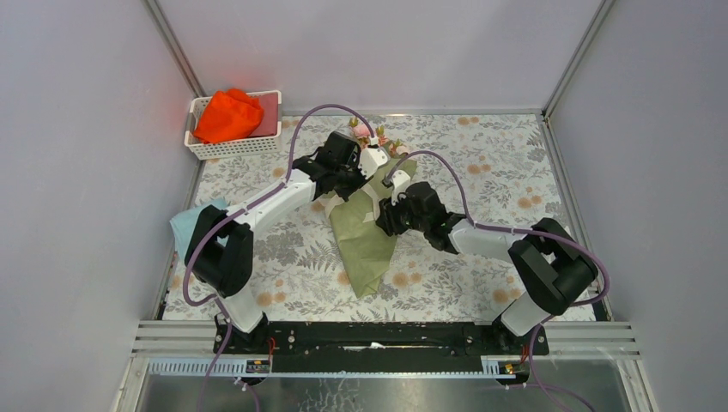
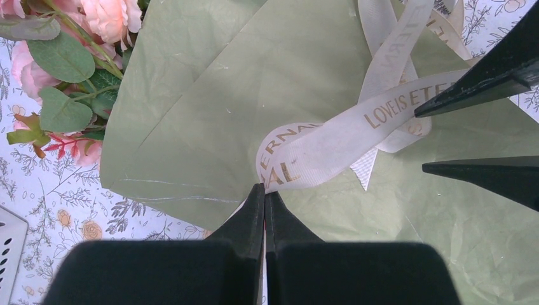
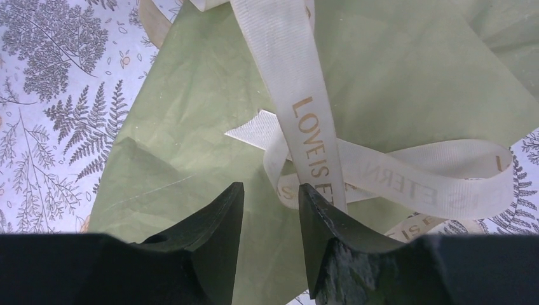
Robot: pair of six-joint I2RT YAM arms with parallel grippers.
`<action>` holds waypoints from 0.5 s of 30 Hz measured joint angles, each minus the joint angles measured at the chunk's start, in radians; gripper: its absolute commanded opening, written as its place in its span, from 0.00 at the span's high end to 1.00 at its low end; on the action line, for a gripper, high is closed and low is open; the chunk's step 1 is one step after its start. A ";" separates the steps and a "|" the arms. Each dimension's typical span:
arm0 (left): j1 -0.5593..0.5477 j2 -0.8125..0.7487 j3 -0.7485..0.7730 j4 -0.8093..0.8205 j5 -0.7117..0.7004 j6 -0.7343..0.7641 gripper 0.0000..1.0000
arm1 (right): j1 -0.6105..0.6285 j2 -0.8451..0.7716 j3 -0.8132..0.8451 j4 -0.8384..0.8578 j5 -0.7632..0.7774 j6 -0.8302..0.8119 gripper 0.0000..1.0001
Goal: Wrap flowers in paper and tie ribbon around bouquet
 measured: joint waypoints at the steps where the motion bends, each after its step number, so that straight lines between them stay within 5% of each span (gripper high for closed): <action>1: 0.000 0.000 0.000 0.000 0.000 0.000 1.00 | -0.003 0.000 0.002 -0.005 0.004 -0.002 0.55; 15: 0.000 0.000 0.000 0.000 0.007 0.000 1.00 | -0.031 0.092 0.054 0.039 -0.103 0.030 0.62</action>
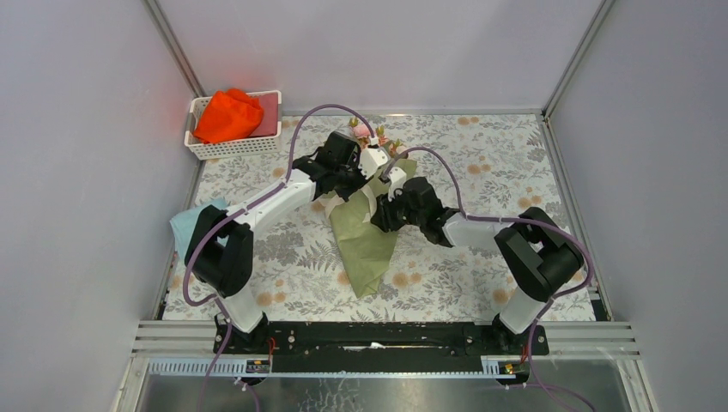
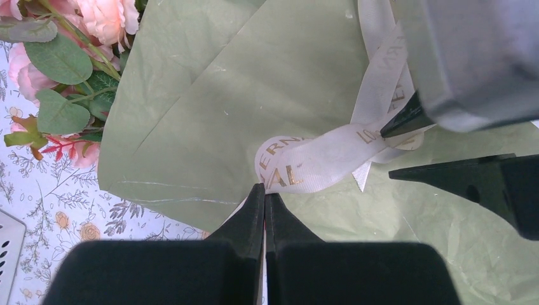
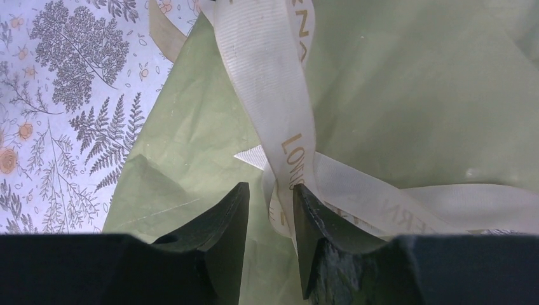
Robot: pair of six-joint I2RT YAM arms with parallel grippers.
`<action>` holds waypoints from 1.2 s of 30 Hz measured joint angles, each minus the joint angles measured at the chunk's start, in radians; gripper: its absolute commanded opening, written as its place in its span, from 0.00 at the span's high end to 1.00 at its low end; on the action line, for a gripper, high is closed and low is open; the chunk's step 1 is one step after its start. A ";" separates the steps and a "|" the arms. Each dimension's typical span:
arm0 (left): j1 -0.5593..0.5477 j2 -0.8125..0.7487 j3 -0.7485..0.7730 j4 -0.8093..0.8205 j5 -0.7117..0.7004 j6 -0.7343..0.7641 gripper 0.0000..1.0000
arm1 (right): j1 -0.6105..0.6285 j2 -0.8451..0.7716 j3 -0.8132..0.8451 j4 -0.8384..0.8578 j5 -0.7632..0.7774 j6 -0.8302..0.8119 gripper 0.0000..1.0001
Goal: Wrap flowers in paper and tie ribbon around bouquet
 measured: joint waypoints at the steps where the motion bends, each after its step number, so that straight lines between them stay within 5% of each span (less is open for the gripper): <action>1: 0.000 0.000 0.000 0.000 0.000 0.000 1.00 | 0.000 0.006 0.000 0.006 -0.005 0.006 0.64; 6: 0.000 0.002 0.000 0.000 0.000 0.000 1.00 | 0.000 0.052 0.011 0.038 -0.040 0.043 0.99; 10: 0.000 0.008 0.000 -0.003 0.008 0.000 1.00 | -0.002 0.058 0.016 0.034 -0.053 0.068 1.00; 15: -0.005 0.019 0.008 -0.061 0.038 0.008 0.24 | -0.026 0.046 0.013 -0.005 -0.085 0.081 1.00; 19: -0.011 0.019 0.051 -0.177 0.077 0.057 0.02 | -0.058 0.040 0.005 -0.012 -0.107 0.099 1.00; 23: 0.014 0.004 0.084 -0.269 0.136 0.090 0.04 | -0.085 0.040 0.005 -0.011 -0.107 0.110 1.00; 29: 0.244 0.003 0.101 -0.280 0.180 0.037 0.53 | -0.085 0.040 0.005 -0.013 -0.108 0.110 1.00; 32: 0.335 0.051 0.089 -0.253 0.192 0.009 0.50 | -0.085 0.040 0.005 -0.015 -0.108 0.110 1.00; 36: 0.374 0.084 -0.013 -0.210 0.199 0.076 0.26 | -0.085 0.040 0.005 -0.018 -0.111 0.109 1.00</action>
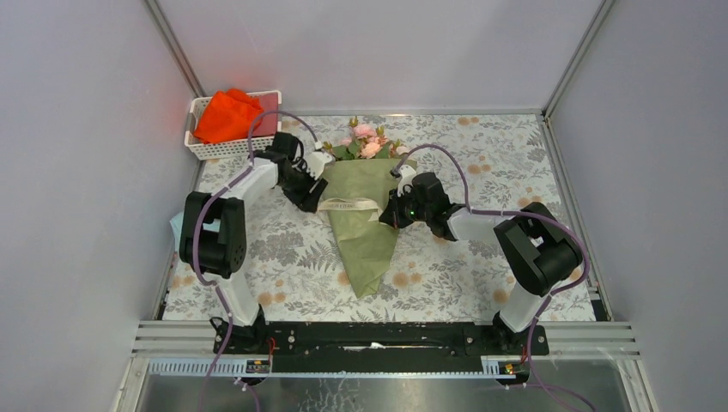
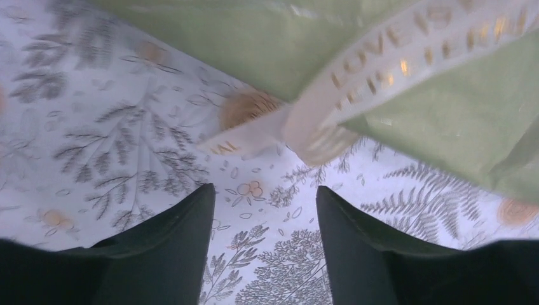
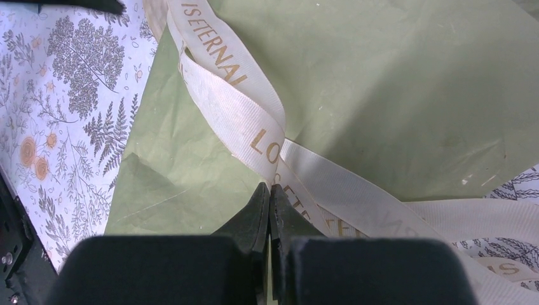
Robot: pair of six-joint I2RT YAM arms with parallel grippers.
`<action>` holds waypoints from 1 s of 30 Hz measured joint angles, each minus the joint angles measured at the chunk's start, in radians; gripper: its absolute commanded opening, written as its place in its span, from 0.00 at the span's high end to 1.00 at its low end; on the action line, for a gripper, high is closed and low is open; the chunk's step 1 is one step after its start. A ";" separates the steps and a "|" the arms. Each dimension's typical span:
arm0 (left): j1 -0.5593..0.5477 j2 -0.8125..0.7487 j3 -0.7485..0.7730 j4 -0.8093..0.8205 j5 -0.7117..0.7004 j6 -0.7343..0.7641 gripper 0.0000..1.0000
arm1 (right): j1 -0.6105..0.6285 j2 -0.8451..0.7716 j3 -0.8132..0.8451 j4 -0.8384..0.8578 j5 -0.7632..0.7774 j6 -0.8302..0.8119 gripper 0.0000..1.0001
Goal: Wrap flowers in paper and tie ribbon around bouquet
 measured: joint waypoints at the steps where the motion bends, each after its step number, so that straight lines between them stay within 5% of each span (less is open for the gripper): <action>1: 0.002 0.000 -0.036 0.007 0.006 0.036 0.23 | 0.000 0.000 0.000 -0.002 -0.001 0.000 1.00; 8: 0.001 0.019 -0.138 0.119 -0.031 0.214 0.20 | 0.000 0.000 0.001 -0.009 -0.019 0.000 1.00; 16: 0.001 0.072 -0.131 0.245 -0.074 0.358 0.37 | 0.000 -0.011 0.005 -0.047 -0.031 -0.010 1.00; 22: 0.001 0.074 -0.137 0.255 -0.012 0.486 0.25 | 0.000 -0.019 0.017 -0.068 -0.044 -0.023 1.00; 26: 0.000 0.101 -0.099 0.235 0.019 0.530 0.26 | 0.000 -0.021 0.024 -0.074 -0.047 -0.029 1.00; 28: -0.005 0.116 -0.078 0.221 0.021 0.538 0.34 | 0.000 -0.021 0.027 -0.081 -0.057 -0.032 0.99; 30: -0.018 0.127 -0.061 0.206 0.018 0.543 0.53 | 0.000 -0.021 0.032 -0.093 -0.072 -0.037 0.98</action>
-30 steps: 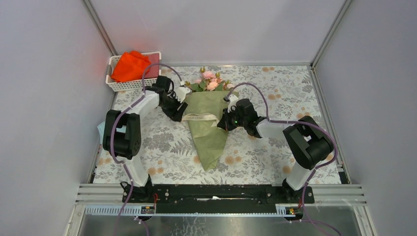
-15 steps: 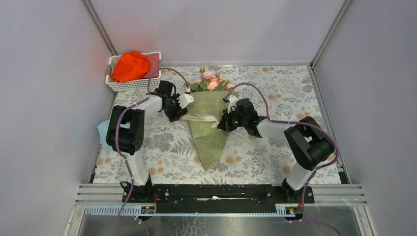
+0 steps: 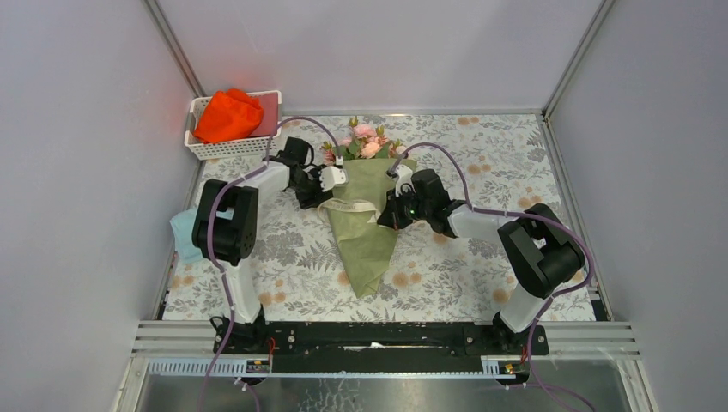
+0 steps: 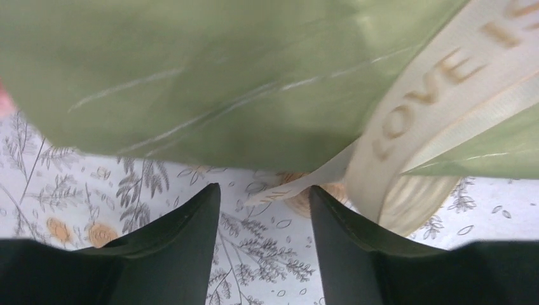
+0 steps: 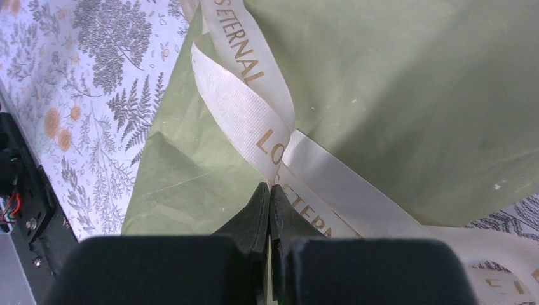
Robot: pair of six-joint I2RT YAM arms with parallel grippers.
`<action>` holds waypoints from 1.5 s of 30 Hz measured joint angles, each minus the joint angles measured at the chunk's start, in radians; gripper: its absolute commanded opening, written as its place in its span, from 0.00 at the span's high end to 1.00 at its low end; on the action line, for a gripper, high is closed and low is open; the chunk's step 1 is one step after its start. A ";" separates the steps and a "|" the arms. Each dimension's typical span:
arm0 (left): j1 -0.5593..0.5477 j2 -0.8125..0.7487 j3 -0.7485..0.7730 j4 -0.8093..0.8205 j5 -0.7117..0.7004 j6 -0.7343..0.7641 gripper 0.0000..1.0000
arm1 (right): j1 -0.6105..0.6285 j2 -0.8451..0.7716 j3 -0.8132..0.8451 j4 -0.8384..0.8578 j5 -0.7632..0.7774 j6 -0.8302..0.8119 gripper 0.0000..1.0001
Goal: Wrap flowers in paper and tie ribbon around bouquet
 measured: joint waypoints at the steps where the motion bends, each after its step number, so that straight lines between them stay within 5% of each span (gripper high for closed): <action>1: -0.010 0.002 0.002 -0.006 -0.003 0.004 0.67 | 0.000 0.000 0.004 -0.005 -0.010 -0.002 0.97; 3: -0.039 0.002 -0.005 -0.015 -0.012 0.023 0.98 | 0.000 0.000 0.014 -0.016 -0.029 -0.008 0.97; 4: -0.050 -0.002 -0.012 -0.016 -0.017 0.024 1.00 | 0.000 0.000 0.022 -0.024 -0.040 -0.009 0.97; 15: 0.001 -0.032 -0.049 0.029 -0.076 -0.122 1.00 | -0.035 -0.024 0.105 -0.189 -0.201 -0.056 0.96; 27: 0.029 -0.220 -0.079 0.131 -0.176 -0.298 1.00 | -0.085 -0.036 0.168 -0.238 -0.093 -0.056 0.88; 33: 0.028 -0.260 -0.121 0.166 -0.224 -0.286 1.00 | -0.100 -0.007 0.227 -0.235 -0.073 -0.047 0.92; 42: -0.037 -0.174 -0.101 0.099 -0.132 -0.329 0.40 | -0.108 0.066 0.243 -0.238 -0.042 -0.033 0.95; 45: -0.082 -0.178 -0.098 0.080 -0.053 -0.369 0.33 | -0.108 0.067 0.246 -0.242 -0.039 -0.029 0.95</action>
